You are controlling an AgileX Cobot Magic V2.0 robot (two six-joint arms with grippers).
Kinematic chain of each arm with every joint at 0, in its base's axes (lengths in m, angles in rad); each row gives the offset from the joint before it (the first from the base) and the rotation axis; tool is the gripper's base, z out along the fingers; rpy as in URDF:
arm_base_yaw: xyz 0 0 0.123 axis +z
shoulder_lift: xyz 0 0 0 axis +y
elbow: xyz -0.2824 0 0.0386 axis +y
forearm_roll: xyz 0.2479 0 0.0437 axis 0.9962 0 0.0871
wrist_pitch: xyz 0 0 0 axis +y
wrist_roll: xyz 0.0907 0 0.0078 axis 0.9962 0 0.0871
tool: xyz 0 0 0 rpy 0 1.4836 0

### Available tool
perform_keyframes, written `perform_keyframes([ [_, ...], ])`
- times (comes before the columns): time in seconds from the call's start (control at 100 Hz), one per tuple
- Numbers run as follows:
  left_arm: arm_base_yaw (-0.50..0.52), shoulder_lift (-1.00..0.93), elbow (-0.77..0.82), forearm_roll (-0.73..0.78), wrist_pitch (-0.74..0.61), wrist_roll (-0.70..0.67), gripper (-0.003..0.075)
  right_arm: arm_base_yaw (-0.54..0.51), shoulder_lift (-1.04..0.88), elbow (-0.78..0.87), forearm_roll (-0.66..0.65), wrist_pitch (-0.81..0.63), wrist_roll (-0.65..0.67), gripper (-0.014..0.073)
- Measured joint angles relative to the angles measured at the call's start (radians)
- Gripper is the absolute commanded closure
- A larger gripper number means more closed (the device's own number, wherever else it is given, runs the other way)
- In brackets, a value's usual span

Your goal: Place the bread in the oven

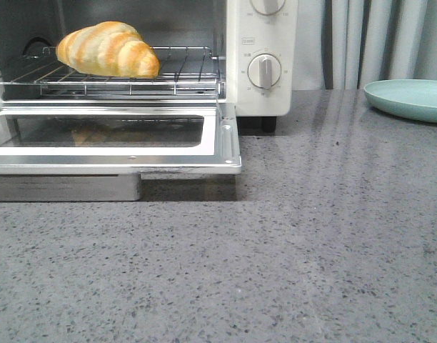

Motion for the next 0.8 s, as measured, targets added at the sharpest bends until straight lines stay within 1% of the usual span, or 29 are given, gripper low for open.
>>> perform_keyframes([
  [0.12,0.000,0.000,0.000,0.000,0.000,0.000,0.0741,0.000,0.000,0.000,0.000,0.000,0.000,0.0652],
  [0.23,0.000,0.000,0.000,0.000,0.000,0.000,0.0741,-0.003,0.000,0.005,-0.026,0.028,0.000,0.0652],
  [0.36,0.000,0.000,0.000,0.000,0.000,0.000,0.0741,-0.060,0.000,0.072,-0.048,-0.022,0.000,0.0652],
  [0.44,0.000,0.000,0.000,0.000,0.000,0.000,0.0741,-0.164,0.006,0.148,-0.049,-0.103,0.000,0.0652],
  [0.49,0.000,0.000,0.000,0.000,0.000,0.000,0.0741,-0.229,0.008,0.196,-0.026,-0.163,0.000,0.0652],
  [0.58,0.000,0.000,0.000,0.000,0.000,0.000,0.0741,-0.407,0.011,0.289,0.090,-0.273,0.000,0.0652],
  [0.66,0.000,0.000,0.000,0.000,0.000,0.000,0.0741,-0.553,0.013,0.392,0.212,-0.410,-0.003,0.0652],
  [0.73,0.000,0.000,0.000,0.000,0.000,0.000,0.0741,-0.682,0.013,0.491,0.289,-0.543,-0.042,0.0652],
  [0.74,0.000,0.000,0.000,0.000,0.000,0.000,0.0741,-0.694,0.013,0.501,0.295,-0.543,-0.048,0.0652],
  [0.8,0.000,0.000,0.000,0.000,0.000,0.000,0.0741,-0.794,0.015,0.590,0.335,-0.678,-0.093,0.0652],
])
